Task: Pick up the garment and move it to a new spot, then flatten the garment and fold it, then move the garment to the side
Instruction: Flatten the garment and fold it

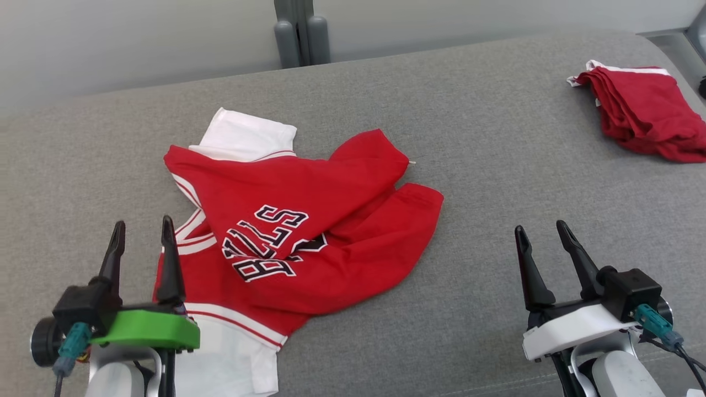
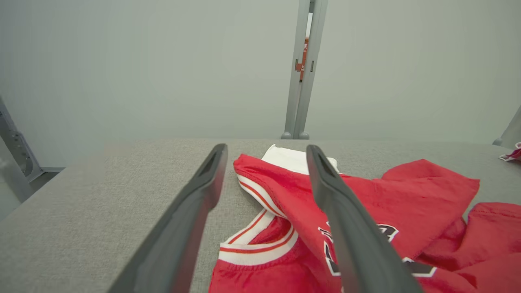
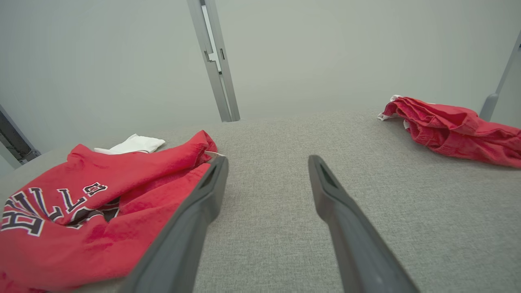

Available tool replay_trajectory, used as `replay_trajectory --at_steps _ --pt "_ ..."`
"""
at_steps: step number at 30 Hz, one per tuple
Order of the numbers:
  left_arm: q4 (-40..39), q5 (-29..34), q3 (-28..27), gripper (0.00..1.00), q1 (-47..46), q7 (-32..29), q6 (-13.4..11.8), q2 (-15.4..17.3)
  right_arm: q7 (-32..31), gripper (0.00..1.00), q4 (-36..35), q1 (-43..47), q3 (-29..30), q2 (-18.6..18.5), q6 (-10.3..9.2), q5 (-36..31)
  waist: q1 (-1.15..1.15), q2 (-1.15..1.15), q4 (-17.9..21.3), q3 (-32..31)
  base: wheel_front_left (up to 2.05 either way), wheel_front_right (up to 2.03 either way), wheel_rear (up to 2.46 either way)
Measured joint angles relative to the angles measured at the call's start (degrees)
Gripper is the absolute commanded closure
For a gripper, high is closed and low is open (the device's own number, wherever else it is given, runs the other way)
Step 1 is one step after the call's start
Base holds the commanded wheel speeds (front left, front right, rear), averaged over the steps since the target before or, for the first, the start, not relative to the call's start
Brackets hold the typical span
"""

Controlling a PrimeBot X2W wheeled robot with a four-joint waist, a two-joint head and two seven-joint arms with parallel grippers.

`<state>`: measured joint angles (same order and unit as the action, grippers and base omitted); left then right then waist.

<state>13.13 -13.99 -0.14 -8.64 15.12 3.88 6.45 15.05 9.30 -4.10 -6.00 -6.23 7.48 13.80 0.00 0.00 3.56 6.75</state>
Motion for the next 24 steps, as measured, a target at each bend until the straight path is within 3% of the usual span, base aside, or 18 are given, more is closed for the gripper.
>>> replay_trajectory --at_steps 9,24 --pt "-4.7 1.6 0.3 0.00 6.6 0.0 0.1 -2.4 0.0 0.00 -0.2 1.2 0.9 -0.4 0.00 0.0 0.00 0.00 -2.7 -1.1 0.00 0.00 0.00" --pt "-4.7 3.0 -2.4 0.00 6.6 0.0 0.3 -3.2 0.0 0.00 1.9 -0.2 -1.0 -1.2 0.00 0.0 0.00 0.00 -4.6 -0.7 0.00 0.00 0.00"
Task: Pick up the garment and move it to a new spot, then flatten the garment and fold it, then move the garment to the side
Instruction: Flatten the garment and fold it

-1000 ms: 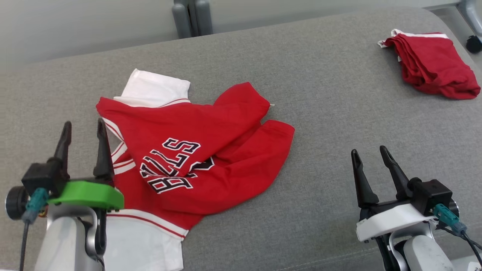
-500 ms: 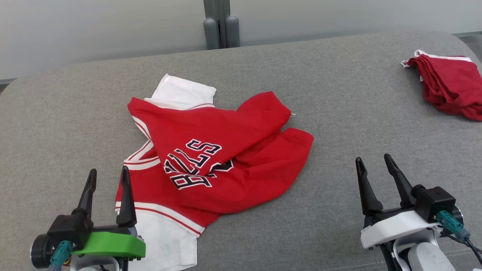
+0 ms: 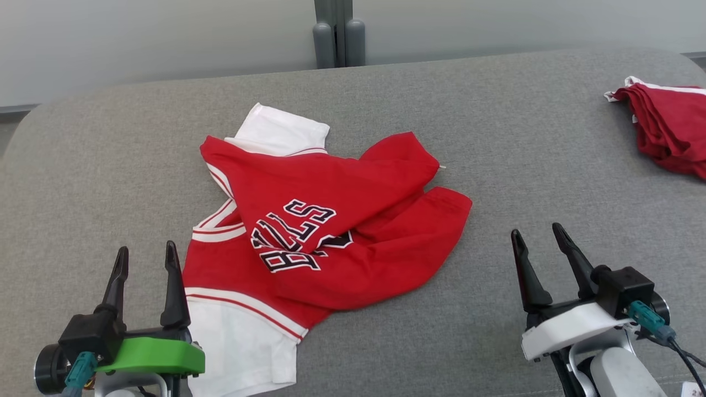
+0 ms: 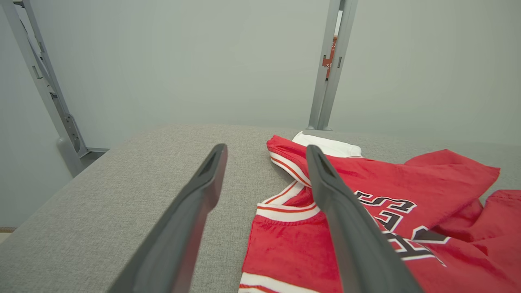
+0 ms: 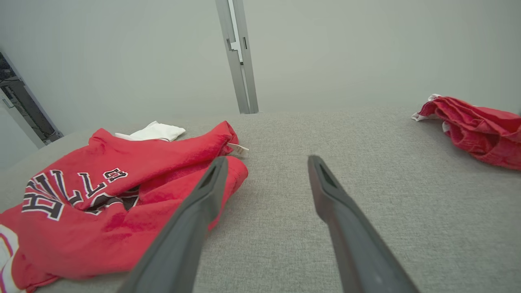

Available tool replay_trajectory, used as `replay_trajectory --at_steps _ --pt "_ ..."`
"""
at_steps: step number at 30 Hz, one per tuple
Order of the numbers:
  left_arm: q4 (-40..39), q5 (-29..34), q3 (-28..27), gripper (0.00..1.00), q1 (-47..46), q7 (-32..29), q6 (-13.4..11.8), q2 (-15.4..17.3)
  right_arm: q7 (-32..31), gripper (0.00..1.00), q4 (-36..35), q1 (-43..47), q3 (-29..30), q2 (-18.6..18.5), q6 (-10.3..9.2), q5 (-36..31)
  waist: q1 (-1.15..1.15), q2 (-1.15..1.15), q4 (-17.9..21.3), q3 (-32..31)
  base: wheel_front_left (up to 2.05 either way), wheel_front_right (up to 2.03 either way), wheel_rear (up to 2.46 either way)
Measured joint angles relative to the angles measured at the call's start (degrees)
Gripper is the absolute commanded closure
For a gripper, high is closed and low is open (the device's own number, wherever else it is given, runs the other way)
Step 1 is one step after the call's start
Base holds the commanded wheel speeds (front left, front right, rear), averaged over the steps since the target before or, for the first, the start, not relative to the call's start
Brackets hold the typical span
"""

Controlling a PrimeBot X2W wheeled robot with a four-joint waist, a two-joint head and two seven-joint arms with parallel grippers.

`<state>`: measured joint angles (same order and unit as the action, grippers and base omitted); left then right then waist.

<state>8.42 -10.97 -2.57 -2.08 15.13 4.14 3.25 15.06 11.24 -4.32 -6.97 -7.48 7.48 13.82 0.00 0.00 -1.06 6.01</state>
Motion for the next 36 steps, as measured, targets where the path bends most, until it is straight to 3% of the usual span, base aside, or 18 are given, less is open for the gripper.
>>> replay_trajectory --at_steps 6,21,22,23,28,36 --pt "0.1 0.0 0.8 0.00 -1.1 0.0 0.1 -0.2 0.0 0.00 4.2 -6.5 -3.6 -1.5 0.01 0.0 0.00 0.00 -1.6 1.2 0.00 0.00 0.00" --pt "0.9 -2.6 4.7 0.00 -4.7 0.0 -1.1 -0.4 0.0 0.00 27.6 -20.8 -8.2 -2.4 0.00 1.7 0.00 0.00 -7.3 5.8 0.00 0.00 0.00" --pt "0.9 -2.6 4.8 0.00 -4.7 0.0 -1.2 -0.4 0.0 0.19 28.7 -20.9 -8.7 -2.0 0.01 2.9 0.00 0.00 -7.6 6.1 0.00 0.00 0.00" --pt "0.9 -2.6 4.9 0.00 -4.7 0.0 -1.3 -0.4 0.0 1.00 29.5 -20.9 -9.1 -1.7 0.00 3.6 0.00 0.00 -7.7 6.2 0.00 0.00 0.00" --pt "1.3 -2.9 4.8 0.00 -4.7 0.0 -1.6 -0.4 0.0 1.00 30.0 -21.7 -10.5 -2.2 0.01 5.8 0.00 0.00 -7.1 6.3 0.00 0.00 0.00" --pt "1.6 -2.7 4.3 0.00 -3.9 0.0 -1.6 -0.4 0.0 1.00 20.9 -15.7 -7.2 -5.0 0.01 7.5 0.00 0.00 -3.9 4.7 0.00 0.00 0.00"
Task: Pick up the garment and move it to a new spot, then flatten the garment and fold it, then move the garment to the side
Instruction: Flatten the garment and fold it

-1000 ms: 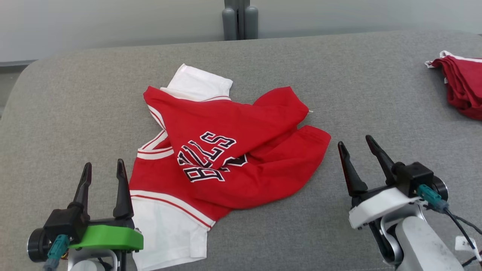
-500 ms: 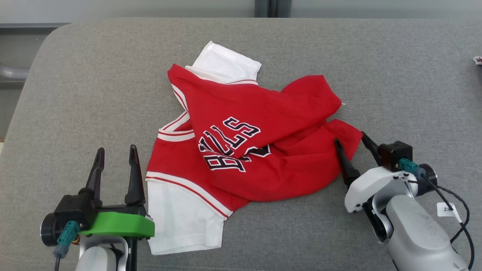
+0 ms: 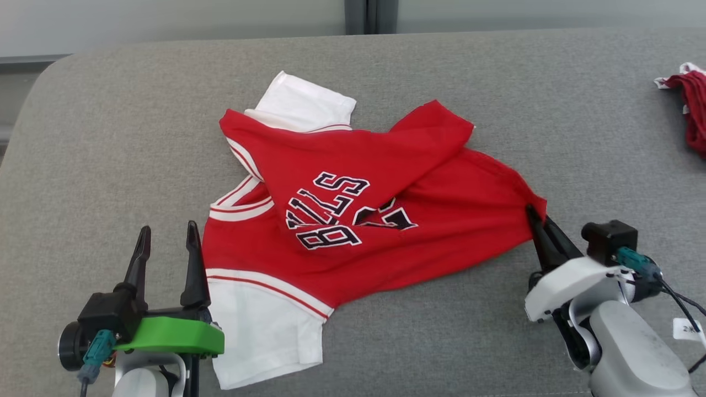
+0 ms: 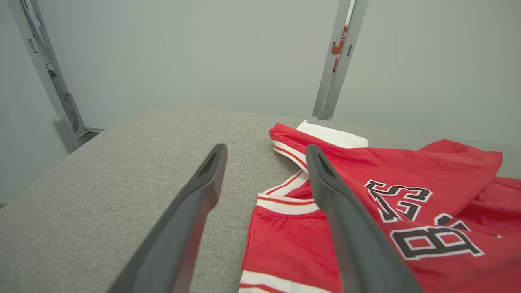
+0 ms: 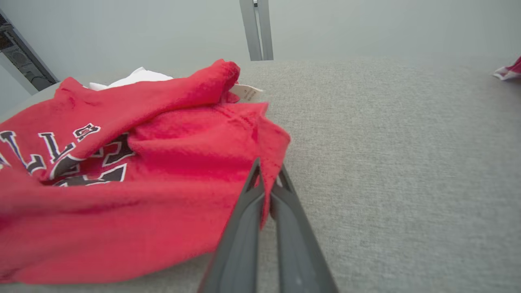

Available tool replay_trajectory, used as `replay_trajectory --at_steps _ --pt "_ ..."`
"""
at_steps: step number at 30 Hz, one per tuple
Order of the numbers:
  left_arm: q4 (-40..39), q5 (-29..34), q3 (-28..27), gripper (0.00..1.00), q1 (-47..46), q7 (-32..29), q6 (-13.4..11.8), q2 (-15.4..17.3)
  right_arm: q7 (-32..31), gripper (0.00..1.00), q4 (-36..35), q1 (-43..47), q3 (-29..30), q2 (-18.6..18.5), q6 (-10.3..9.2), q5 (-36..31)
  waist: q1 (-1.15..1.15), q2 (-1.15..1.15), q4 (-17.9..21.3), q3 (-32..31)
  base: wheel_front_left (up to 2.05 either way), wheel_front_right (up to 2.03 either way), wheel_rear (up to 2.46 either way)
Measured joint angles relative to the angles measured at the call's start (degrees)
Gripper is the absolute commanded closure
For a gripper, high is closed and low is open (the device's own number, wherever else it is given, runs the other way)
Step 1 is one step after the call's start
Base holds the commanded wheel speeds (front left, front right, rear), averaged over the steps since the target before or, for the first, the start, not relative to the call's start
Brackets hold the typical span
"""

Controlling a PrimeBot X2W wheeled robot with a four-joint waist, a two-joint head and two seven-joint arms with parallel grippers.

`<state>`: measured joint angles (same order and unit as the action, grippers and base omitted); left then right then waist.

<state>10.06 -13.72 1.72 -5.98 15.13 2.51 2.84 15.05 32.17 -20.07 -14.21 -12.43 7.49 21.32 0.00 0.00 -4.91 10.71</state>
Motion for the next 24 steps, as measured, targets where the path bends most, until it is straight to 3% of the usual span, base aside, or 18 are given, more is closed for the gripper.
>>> replay_trajectory --at_steps 6,11,12,14,19,24 --pt "0.4 -0.3 -0.1 0.00 1.0 0.0 0.0 0.0 -0.2 1.00 -8.3 9.7 3.7 -2.1 0.00 2.9 0.00 0.00 2.8 -1.0 0.00 0.00 0.00" --pt "0.3 -0.4 0.2 0.00 1.4 0.0 -0.1 0.0 -3.8 1.00 -15.3 17.3 5.1 -2.4 0.00 3.4 0.00 0.00 4.6 -1.5 0.00 0.00 0.00" --pt "0.3 -0.4 0.2 0.00 1.4 0.0 -0.1 0.0 -4.4 0.74 -16.7 18.3 5.4 -2.1 0.00 3.4 0.00 0.00 4.9 -1.5 0.00 0.00 0.00" --pt "0.4 -0.4 0.3 0.00 1.4 0.0 -0.1 0.0 -5.5 0.00 -19.0 19.5 6.1 -1.6 0.00 3.4 0.00 0.00 5.3 -1.5 0.00 0.00 0.00" --pt "0.5 -0.4 0.7 0.00 1.3 0.0 -0.2 0.0 -7.2 0.00 -22.5 18.9 6.4 -2.6 -0.01 0.2 0.00 0.00 5.2 -1.4 0.00 0.00 0.00" --pt "0.5 -0.3 1.1 0.00 0.8 0.0 -0.1 0.0 -9.5 0.00 -23.7 12.4 4.4 -5.2 0.00 -2.1 0.00 0.00 4.5 -0.7 0.00 0.00 0.00"
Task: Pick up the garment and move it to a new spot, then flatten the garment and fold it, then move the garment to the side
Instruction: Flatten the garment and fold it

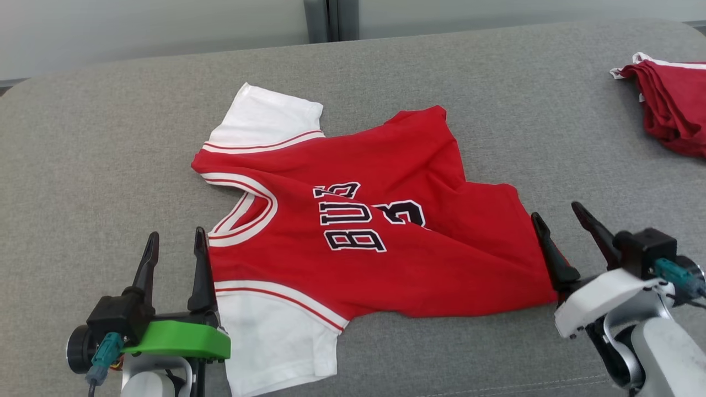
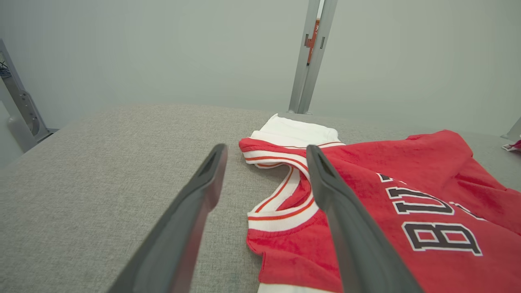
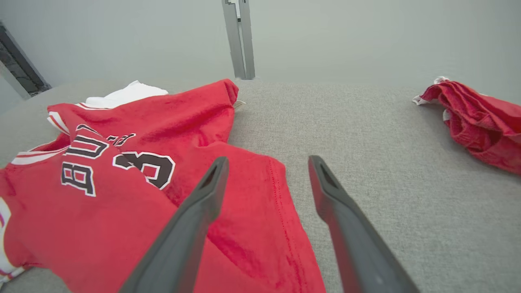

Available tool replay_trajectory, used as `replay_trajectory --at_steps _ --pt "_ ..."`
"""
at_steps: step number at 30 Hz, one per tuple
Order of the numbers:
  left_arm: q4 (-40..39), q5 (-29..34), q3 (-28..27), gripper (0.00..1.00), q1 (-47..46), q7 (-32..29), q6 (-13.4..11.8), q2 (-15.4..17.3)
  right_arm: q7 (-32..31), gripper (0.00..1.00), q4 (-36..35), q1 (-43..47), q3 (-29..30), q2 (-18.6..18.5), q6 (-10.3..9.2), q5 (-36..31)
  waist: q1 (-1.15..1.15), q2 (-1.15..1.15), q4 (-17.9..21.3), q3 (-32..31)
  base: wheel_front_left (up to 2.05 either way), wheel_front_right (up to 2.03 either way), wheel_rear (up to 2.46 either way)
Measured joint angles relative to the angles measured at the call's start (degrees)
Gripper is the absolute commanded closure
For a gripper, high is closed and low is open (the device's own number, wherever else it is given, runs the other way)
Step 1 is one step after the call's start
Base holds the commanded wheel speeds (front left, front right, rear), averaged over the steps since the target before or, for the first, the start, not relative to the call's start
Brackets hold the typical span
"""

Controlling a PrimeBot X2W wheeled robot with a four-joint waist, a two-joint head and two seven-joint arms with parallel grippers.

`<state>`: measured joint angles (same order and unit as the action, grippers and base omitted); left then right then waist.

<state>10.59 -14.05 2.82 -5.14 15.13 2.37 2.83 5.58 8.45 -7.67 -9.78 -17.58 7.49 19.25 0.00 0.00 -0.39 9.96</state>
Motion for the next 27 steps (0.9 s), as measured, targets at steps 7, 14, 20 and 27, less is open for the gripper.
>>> replay_trajectory --at_steps 7,14,20,27 --pt "0.4 -0.5 0.7 0.00 -1.0 0.0 0.0 0.0 -5.2 0.00 6.7 -7.4 -3.9 -3.8 0.00 -0.3 0.00 0.00 -2.1 1.1 0.00 0.00 0.00" --pt "0.5 -0.9 1.0 0.00 -1.2 0.0 -0.4 0.0 -7.1 0.00 15.4 -9.2 -7.8 -4.6 0.00 3.0 0.00 0.00 -3.9 2.2 0.00 0.00 0.00" --pt "0.4 -1.0 1.1 0.00 -1.4 0.0 -0.6 0.0 -8.4 0.19 20.6 -10.3 -11.2 -4.3 0.00 6.7 0.00 0.00 -4.2 2.9 0.00 0.00 0.00" --pt "0.4 -0.7 0.8 0.00 -2.0 0.0 -0.7 0.0 -5.4 1.00 23.9 -12.7 -12.6 -3.5 0.00 8.8 0.00 0.00 -3.5 3.0 0.00 0.00 0.00"
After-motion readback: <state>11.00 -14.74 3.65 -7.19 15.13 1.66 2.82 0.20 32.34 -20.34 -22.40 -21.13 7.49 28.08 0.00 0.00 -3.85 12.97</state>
